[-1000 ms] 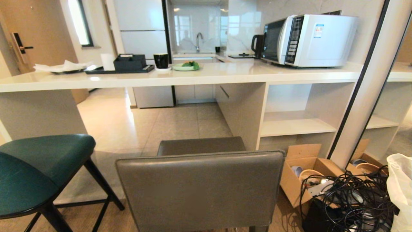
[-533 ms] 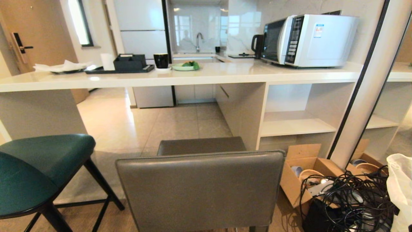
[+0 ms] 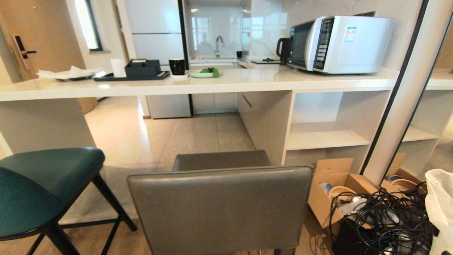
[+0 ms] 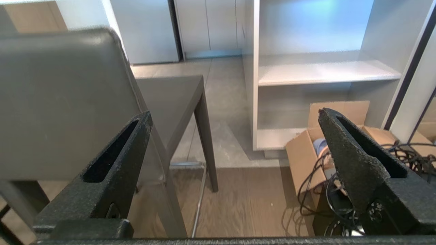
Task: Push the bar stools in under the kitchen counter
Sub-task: Push the blue chair back under the dining table
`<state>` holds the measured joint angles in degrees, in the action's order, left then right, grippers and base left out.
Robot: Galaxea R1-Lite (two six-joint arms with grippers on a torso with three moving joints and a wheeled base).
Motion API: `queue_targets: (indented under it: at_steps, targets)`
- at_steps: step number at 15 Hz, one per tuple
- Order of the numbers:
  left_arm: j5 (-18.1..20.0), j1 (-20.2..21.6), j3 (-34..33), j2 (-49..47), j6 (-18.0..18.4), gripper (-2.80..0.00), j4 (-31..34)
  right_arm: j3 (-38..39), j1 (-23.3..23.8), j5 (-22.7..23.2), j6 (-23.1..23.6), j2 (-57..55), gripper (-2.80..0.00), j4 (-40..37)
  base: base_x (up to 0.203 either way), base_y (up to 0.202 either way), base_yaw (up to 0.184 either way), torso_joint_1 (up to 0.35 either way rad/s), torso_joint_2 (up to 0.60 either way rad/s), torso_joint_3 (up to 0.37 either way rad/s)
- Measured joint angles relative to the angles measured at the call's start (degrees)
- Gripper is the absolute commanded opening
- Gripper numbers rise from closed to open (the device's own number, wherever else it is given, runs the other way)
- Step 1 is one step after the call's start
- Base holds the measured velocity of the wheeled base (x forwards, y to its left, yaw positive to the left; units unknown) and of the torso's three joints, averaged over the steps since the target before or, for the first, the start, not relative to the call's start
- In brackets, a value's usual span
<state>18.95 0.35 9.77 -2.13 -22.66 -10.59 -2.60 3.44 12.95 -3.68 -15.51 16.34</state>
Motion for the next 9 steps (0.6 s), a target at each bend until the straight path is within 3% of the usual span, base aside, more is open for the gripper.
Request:
queue_targets:
  at_steps: [2,3,5,9]
  targets:
    - [-12.9,0.0,0.2,0.1,12.8,0.0,8.1,0.8,0.0,-0.2,1.6,0.0,0.0,0.2,0.0,0.0,0.0,0.0,0.0,0.0]
    - [-18.7,0.0,0.0,0.2,17.4,0.0,11.7,1.3,0.0,-0.7,2.5,0.0,0.0,1.3,0.0,0.0,0.0,0.0,0.0,0.0]
    - [-27.0,0.0,-2.8,0.5,22.6,0.0,17.4,2.2,0.0,-2.0,4.2,0.0,0.0,3.3,0.0,0.0,0.0,0.0,0.0,0.0]
    - [-28.5,0.0,-4.4,0.7,23.0,0.0,17.5,2.6,0.0,-8.1,6.6,0.0,0.0,2.5,0.0,0.0,0.0,0.0,0.0,0.0]
